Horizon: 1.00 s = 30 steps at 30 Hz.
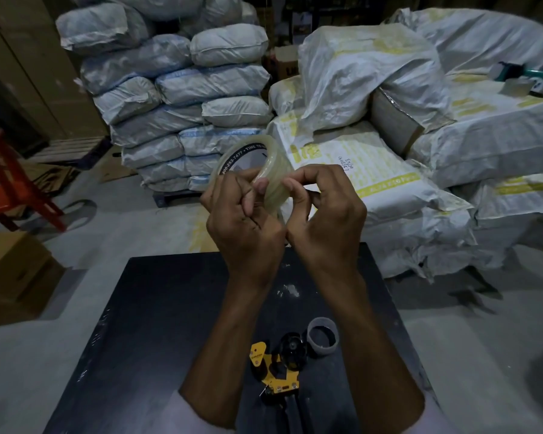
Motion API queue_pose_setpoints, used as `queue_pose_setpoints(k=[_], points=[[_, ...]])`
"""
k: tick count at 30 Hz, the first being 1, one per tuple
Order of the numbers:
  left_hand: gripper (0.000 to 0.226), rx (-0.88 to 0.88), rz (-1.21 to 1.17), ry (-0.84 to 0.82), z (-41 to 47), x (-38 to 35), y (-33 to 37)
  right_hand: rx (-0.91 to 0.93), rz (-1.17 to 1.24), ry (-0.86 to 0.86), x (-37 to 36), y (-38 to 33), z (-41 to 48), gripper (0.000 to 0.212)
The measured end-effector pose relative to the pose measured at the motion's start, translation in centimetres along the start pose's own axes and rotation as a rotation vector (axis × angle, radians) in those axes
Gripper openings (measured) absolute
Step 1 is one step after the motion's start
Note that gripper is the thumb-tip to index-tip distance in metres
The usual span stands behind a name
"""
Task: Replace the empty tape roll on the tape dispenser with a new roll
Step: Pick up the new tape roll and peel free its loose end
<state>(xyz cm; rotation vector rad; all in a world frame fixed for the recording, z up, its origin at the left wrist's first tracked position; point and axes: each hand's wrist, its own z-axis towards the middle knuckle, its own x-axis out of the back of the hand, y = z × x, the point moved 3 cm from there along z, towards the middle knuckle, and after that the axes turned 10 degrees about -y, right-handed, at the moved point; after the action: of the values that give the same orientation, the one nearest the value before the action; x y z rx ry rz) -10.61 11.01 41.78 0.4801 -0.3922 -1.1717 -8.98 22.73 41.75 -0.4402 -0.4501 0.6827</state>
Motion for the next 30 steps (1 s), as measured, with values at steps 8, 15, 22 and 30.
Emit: queue_pose_setpoints(k=[8, 15, 22, 30], points=[[0.047, -0.032, -0.080, -0.134, 1.9, 1.7, -0.7, -0.068, 0.054, -0.232, 2.3, 1.6, 2.8, 0.019], [0.049, 0.093, -0.211, -0.339, 3.3, 3.1, -3.5, -0.251, 0.309, -0.536, 3.8, 3.9, 4.8, 0.017], [0.040, 0.369, -0.544, -0.518, 2.7, 3.0, -7.5, -0.438, 0.601, -0.752, 4.0, 4.4, 3.3, 0.010], [0.040, 0.633, -0.606, -0.593, -2.4, 2.6, -11.1, -0.704, 0.673, -0.819, 2.7, 8.0, -0.8, 0.011]])
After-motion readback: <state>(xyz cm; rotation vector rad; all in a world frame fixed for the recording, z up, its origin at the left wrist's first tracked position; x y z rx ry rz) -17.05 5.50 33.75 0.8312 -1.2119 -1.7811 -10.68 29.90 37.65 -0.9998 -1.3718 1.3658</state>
